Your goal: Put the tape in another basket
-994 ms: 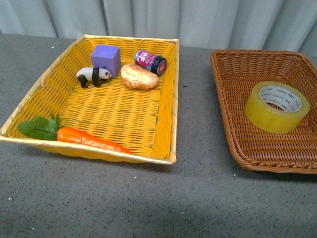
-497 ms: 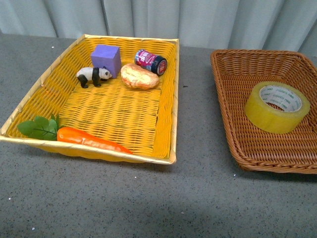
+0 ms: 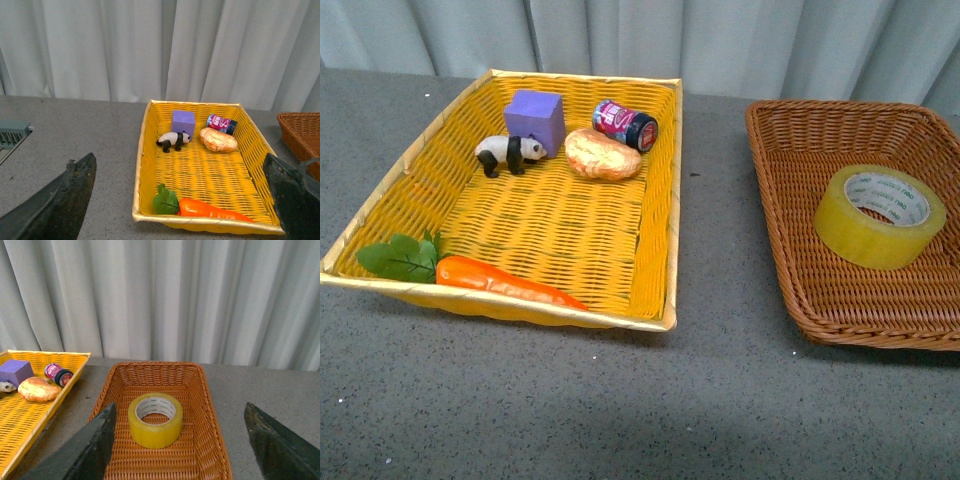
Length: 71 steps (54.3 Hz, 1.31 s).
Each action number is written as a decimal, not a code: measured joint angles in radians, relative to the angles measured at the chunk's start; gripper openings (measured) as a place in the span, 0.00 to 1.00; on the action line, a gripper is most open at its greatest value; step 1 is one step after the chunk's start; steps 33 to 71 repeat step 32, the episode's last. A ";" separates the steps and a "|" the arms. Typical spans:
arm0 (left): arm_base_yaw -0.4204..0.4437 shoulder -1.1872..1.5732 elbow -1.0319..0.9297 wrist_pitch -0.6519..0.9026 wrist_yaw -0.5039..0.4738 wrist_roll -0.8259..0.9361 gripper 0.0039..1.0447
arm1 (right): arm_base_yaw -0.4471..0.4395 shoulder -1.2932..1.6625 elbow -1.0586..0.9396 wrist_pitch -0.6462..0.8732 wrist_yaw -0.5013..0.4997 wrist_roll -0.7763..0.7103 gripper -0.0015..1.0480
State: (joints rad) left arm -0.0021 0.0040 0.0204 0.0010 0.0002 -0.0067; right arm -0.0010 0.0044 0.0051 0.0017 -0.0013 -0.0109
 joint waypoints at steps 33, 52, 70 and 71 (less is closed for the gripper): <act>0.000 0.000 0.000 0.000 0.000 0.002 0.94 | 0.000 0.000 0.000 0.000 0.000 0.001 0.91; 0.000 0.000 0.000 0.000 0.000 0.002 0.94 | 0.000 0.000 0.000 0.000 0.000 0.001 0.91; 0.000 0.000 0.000 0.000 0.000 0.002 0.94 | 0.000 0.000 0.000 0.000 0.000 0.001 0.91; 0.000 0.000 0.000 0.000 0.000 0.002 0.94 | 0.000 0.000 0.000 0.000 0.000 0.001 0.91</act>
